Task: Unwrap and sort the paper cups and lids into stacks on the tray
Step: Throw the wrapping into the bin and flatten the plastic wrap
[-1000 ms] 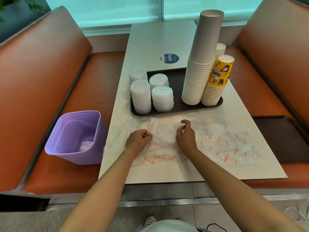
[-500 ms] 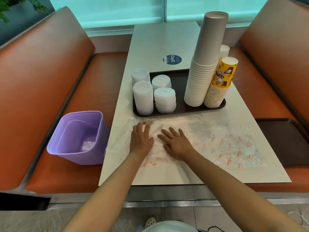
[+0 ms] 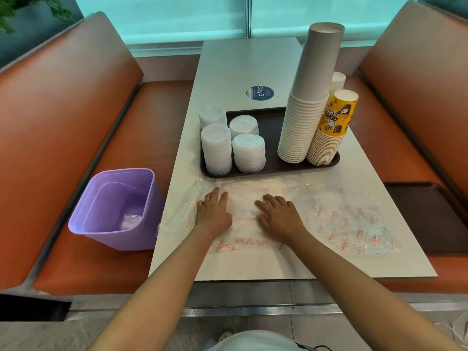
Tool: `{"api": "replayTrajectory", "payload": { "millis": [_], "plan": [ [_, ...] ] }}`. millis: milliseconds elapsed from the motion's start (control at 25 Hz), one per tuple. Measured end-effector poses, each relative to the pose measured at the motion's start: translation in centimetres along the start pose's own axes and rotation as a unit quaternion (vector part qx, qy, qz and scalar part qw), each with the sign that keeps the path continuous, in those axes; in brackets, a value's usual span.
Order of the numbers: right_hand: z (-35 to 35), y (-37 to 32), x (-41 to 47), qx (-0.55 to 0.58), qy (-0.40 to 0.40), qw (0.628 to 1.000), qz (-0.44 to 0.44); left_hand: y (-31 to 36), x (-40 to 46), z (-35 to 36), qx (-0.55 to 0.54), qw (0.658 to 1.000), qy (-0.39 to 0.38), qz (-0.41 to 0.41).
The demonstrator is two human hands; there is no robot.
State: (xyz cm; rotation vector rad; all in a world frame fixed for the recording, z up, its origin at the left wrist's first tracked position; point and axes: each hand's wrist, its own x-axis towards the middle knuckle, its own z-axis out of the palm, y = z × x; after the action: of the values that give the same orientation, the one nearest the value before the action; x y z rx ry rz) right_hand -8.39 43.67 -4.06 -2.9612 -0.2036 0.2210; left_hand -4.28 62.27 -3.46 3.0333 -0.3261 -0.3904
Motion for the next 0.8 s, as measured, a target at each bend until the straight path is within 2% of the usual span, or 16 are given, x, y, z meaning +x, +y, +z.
{"api": "replayTrajectory", "payload": {
  "millis": [80,120,160,200,240,280,320,400,520,600,720,760,800],
  "plan": [
    [0.0,0.0,-0.3,-0.004,-0.004,1.000,-0.006,0.5,-0.3,-0.5,-0.024,0.991,0.119,0.047],
    [-0.1,0.0,-0.3,-0.002,-0.005,1.000,-0.002,0.9,-0.4,-0.4,-0.032,0.976,0.189,0.102],
    [-0.1,-0.1,-0.2,0.001,-0.006,1.000,0.005,1.2,-0.5,-0.3,-0.032,0.961,0.221,0.163],
    [-0.2,-0.1,-0.2,0.004,-0.008,1.000,0.010,1.6,-0.7,-0.3,-0.036,0.957,0.196,0.209],
    [-0.2,-0.2,-0.2,0.006,-0.009,1.000,0.013,2.0,-1.0,-0.3,-0.041,0.964,0.140,0.223],
    [-0.2,-0.2,-0.1,0.008,-0.011,1.000,0.014,2.3,-1.2,0.1,-0.042,0.975,0.077,0.206],
    [-0.2,-0.2,-0.2,0.012,-0.013,1.000,0.014,2.5,-1.3,0.5,-0.039,0.982,0.051,0.179],
    [-0.3,0.0,-0.3,0.020,-0.019,1.000,0.010,2.6,-1.1,1.0,-0.048,0.984,0.069,0.159],
    [-0.5,0.4,-0.9,0.013,-0.020,1.000,0.001,2.7,-1.0,1.2,-0.071,0.976,0.105,0.175],
    [-0.4,0.8,-1.2,0.023,0.010,1.000,-0.007,2.7,-1.1,1.4,-0.166,0.965,0.124,0.160],
    [-0.5,1.5,-1.4,0.056,0.071,0.994,-0.061,2.3,-1.7,1.1,-0.362,0.917,0.091,0.139],
    [-0.5,1.7,-1.3,0.055,0.101,0.990,-0.085,2.0,-1.8,0.9,-0.373,0.912,0.079,0.150],
    [-0.5,1.9,-1.1,0.055,0.126,0.986,-0.097,1.7,-1.9,0.7,-0.339,0.922,0.074,0.169]
  ]
}}
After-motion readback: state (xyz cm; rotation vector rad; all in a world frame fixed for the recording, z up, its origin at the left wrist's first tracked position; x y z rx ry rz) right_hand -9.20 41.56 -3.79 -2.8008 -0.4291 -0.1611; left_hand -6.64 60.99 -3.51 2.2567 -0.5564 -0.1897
